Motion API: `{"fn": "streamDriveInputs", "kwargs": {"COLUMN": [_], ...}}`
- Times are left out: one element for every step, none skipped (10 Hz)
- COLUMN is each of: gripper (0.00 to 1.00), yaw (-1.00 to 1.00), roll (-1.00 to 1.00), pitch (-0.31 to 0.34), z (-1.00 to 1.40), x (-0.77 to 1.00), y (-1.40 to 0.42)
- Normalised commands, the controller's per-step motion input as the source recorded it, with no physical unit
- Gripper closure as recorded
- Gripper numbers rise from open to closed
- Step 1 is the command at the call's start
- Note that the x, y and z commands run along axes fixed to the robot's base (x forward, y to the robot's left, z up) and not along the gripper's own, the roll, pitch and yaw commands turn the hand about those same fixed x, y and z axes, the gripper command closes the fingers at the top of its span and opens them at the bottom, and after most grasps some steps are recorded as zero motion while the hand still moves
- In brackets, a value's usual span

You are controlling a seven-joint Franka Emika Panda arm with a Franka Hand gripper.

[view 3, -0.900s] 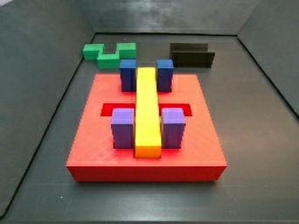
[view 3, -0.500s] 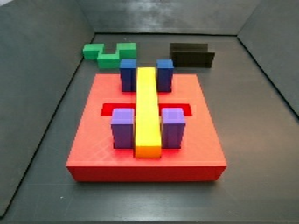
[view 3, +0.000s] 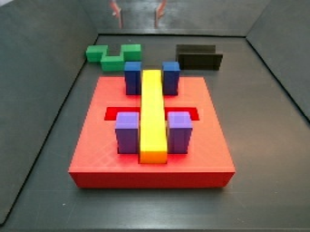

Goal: Pick up the green object. Move up. Place the green object on the fixture. Regrasp the green object. Move to above the board. Insert the green object.
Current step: Pick up the green object.

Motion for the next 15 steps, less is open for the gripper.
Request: {"fn": "streamDriveInputs", "kwargs": {"gripper": [0.0,0.0,0.0,0.0,0.0,0.0,0.0,0.0,0.0,0.0,0.0,0.0,0.0,0.0,0.0], "yaw": [0.0,0.01,0.0,0.0,0.0,0.0,0.0,0.0,0.0,0.0,0.0,0.0,0.0,0.0,0.0], "roll": [0.0,0.0,0.09,0.07,0.07,0.15,0.17,0.15,0.11,0.06,0.06,0.03,0.0,0.0,0.01], "pitch": [-0.124,-0.12,-0.1,-0.07,-0.043,0.0,0.0,0.0,0.0,0.0,0.0,0.0,0.0,0.0,0.0], "z": [-0.48,-0.45,-0.57,-0.47,-0.4,-0.44,-0.42,-0.35,-0.29,-0.22,-0.19,-0.08,0.0,-0.04,-0.07], "x": [-0.4,-0.35,-0.36,-0.27,-0.2,-0.14,-0.11,-0.11,-0.14,-0.15,-0.11,-0.11,-0.17,-0.13,-0.08], "y": [-0.03,-0.06,-0.09,-0.05,0.0,0.0,0.0,0.0,0.0,0.0,0.0,0.0,0.04,0.0,0.0]}}
